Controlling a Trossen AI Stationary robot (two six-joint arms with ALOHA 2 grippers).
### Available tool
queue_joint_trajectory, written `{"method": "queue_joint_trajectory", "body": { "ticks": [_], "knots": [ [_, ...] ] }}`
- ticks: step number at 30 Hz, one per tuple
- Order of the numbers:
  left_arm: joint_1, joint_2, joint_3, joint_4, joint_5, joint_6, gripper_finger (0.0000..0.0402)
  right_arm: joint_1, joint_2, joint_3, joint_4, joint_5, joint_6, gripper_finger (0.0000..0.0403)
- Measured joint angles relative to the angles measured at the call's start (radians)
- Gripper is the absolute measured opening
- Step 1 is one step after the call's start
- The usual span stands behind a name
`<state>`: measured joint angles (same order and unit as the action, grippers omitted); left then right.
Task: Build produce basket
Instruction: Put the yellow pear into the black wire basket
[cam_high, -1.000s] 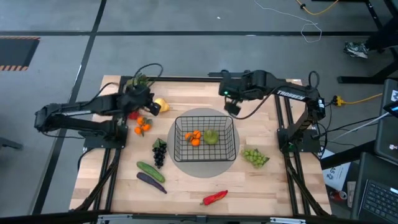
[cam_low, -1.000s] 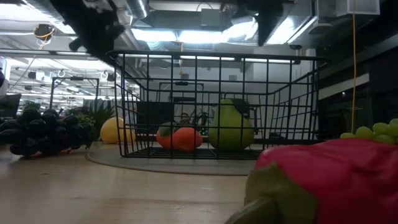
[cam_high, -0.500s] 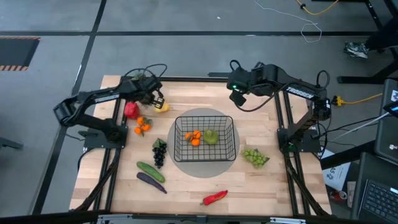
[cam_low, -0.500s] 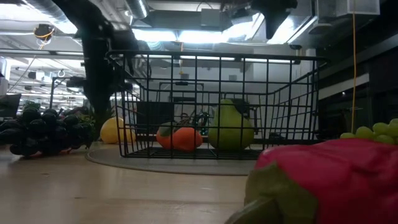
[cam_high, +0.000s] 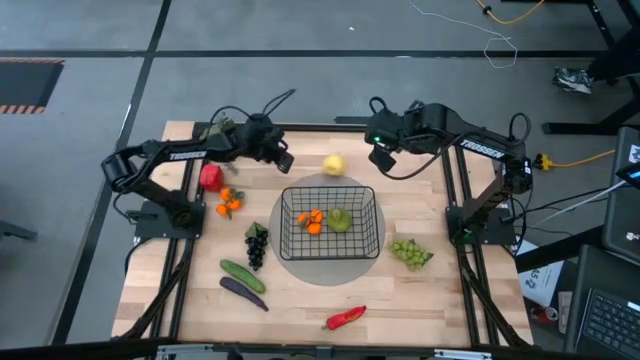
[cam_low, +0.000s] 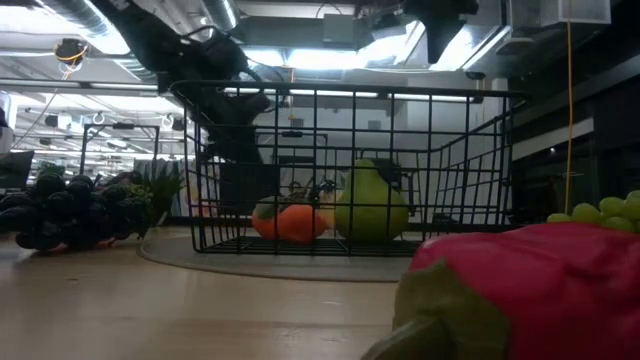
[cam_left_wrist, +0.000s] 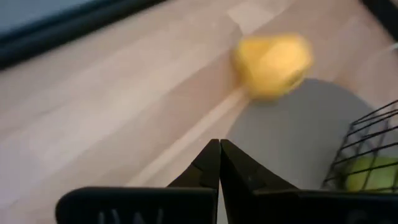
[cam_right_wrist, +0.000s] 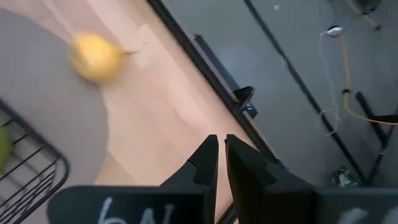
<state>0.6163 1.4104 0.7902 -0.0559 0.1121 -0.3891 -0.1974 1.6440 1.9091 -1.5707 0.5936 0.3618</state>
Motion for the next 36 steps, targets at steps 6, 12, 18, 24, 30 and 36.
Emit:
{"method": "queue_joint_trajectory", "body": {
  "ticks": [6, 12, 18, 24, 30, 36],
  "knots": [
    [-0.003, -0.071, -0.002, -0.136, -0.034, 0.018, 0.0000, 0.000, 0.000, 0.000, 0.000, -0.012, -0.001, 0.0035],
    [-0.009, -0.176, -0.002, -0.282, -0.050, 0.036, 0.0000, -0.037, 0.000, 0.000, 0.000, -0.012, 0.022, 0.0035],
    [-0.039, -0.321, -0.002, -0.379, -0.055, 0.103, 0.0000, -0.150, 0.006, -0.001, 0.000, -0.045, 0.002, 0.0035],
    [-0.088, -0.448, -0.002, -0.444, -0.112, 0.135, 0.0000, -0.297, 0.057, -0.001, 0.058, -0.086, -0.141, 0.0035],
    [-0.163, -0.563, -0.002, -0.509, -0.200, 0.159, 0.0000, -0.397, 0.145, -0.001, 0.283, -0.370, -0.451, 0.0035],
    [-0.238, -0.677, -0.002, -0.548, -0.307, 0.189, 0.0000, -0.445, 0.236, -0.001, 0.411, -0.510, -0.617, 0.0035]
  ]
}}
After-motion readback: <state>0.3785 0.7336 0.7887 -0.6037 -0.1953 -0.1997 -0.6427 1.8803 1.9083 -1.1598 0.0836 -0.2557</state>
